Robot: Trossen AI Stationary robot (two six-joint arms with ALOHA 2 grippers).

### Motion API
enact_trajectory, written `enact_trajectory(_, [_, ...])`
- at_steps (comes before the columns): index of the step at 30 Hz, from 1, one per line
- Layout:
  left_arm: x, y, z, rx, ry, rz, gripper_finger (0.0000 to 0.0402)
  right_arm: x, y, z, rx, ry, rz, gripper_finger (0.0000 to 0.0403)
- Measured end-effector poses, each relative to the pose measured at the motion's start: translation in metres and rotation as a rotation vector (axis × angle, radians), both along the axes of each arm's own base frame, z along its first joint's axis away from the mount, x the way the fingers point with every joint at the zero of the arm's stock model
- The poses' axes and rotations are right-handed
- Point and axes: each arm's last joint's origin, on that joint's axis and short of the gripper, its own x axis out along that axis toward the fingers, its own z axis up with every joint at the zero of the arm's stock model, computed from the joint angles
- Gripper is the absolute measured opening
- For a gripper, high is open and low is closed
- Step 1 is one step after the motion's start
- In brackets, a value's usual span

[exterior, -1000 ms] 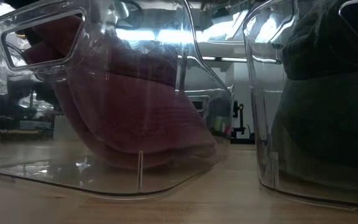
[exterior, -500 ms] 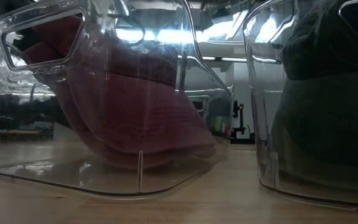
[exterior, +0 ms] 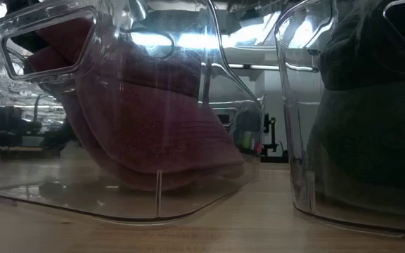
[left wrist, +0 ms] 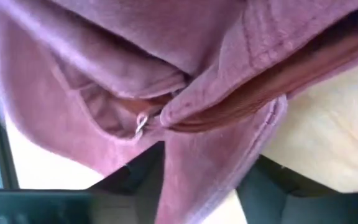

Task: Pick & Place hat
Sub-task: Put the red cap into the left transparent bin

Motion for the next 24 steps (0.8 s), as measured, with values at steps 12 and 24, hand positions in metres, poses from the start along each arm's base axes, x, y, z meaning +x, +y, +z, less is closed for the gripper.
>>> enact_trajectory(12, [-0.002, 0.001, 0.016, -0.172, -0.139, 0.231, 0.0013, 0.000, 0.000, 0.000, 0.000, 0.000, 0.000, 0.0034])
enact_trajectory(24, [-0.019, 0.025, 0.074, -0.745, -0.549, 0.551, 0.0007, 0.000, 0.000, 0.000, 0.000, 0.000, 0.000, 0.0034])
